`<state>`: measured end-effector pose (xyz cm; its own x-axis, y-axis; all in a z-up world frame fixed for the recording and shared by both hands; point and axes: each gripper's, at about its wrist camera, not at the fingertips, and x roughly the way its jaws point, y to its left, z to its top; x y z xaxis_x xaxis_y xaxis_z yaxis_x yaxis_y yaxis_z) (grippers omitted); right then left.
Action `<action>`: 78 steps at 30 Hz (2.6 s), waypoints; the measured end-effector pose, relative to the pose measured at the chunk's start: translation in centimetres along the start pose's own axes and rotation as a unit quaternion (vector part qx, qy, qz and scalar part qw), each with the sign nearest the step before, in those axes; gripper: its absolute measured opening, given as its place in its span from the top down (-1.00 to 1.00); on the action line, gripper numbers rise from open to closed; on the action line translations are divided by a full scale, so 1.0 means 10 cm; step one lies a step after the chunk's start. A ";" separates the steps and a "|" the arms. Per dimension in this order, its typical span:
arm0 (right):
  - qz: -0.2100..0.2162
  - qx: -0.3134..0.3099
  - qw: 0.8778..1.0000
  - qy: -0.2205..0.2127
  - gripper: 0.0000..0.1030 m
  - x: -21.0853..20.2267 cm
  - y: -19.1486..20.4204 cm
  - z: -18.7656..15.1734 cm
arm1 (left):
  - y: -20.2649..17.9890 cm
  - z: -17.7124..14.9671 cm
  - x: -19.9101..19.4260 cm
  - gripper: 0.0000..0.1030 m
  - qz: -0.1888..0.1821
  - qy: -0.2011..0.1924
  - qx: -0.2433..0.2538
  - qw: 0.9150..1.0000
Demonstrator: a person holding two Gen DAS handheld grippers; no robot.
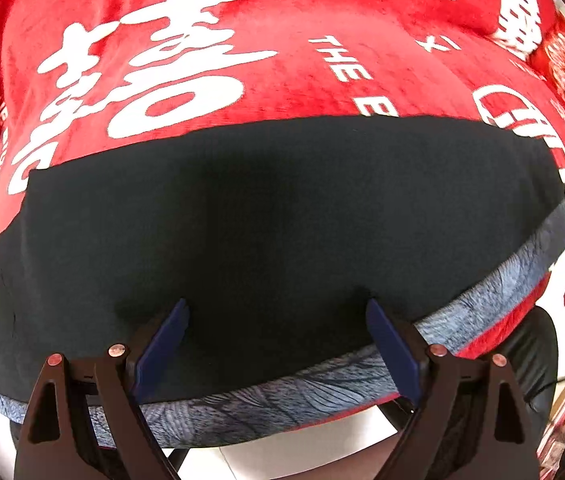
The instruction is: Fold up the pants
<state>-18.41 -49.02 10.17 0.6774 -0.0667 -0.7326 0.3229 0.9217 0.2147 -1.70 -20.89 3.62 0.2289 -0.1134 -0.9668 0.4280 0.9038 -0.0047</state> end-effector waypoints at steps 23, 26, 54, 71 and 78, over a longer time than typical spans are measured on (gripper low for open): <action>-0.014 -0.113 0.986 0.122 -0.95 0.63 0.77 -0.21 | 0.11 -0.06 0.10 -1.00 0.005 -0.016 -0.008 1.000; 0.034 -0.153 0.979 0.129 -0.95 0.74 1.16 -0.25 | 0.18 -0.10 0.08 -1.00 0.005 -0.019 -0.009 1.000; 0.214 -0.308 0.915 0.147 -0.96 1.40 3.68 -0.41 | 2.78 -0.81 -0.16 -1.00 0.045 -0.033 -0.229 0.972; 0.130 -0.412 0.887 0.163 -1.00 1.97 4.39 -0.61 | 3.24 -0.91 -0.20 -1.00 0.054 -0.043 -0.263 0.962; 0.127 -0.429 0.881 0.153 -1.00 1.77 4.52 -0.65 | 3.34 -1.00 -0.21 -1.00 0.056 -0.037 -0.284 0.956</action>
<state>3.86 -6.06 2.71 0.4032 0.1684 -0.8995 -0.5210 0.8503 -0.0744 3.41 13.67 2.95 0.3165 -0.0122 -0.9485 -0.1428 0.9879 -0.0603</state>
